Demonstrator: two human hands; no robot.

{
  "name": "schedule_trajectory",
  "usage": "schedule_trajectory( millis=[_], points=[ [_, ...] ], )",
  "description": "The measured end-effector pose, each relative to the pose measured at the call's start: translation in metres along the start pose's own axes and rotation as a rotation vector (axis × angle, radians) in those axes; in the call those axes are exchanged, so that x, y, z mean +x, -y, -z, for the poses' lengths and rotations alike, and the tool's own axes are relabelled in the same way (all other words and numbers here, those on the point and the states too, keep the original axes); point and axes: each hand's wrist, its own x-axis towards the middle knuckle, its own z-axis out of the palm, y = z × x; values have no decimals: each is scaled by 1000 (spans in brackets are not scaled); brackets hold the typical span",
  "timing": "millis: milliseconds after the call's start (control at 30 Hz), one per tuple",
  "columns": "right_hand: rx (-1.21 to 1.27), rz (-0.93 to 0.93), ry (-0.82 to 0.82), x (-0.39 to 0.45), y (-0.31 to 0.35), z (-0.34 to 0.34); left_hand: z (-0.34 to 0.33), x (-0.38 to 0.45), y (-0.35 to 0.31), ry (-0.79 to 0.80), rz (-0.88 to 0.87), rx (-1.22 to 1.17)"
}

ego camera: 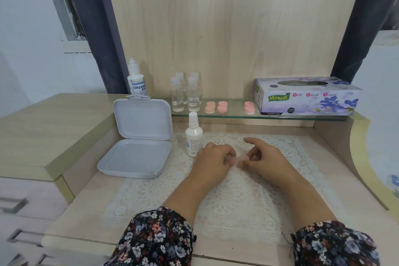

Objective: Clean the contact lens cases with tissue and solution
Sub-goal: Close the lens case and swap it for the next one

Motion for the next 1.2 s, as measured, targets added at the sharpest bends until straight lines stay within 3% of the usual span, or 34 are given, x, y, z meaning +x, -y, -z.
schedule_trajectory(
  millis=[267,733,1033,1200],
  points=[
    [108,6,152,1,-6,1,1,-1,-2,-2,-17,12],
    [17,22,-4,2,-4,1,4,-2,-6,-3,-37,14],
    [49,11,113,1,-3,1,3,-3,-6,-9,-33,24],
    [76,-4,54,1,-4,1,1,-2,-4,-7,-32,14]
  ],
)
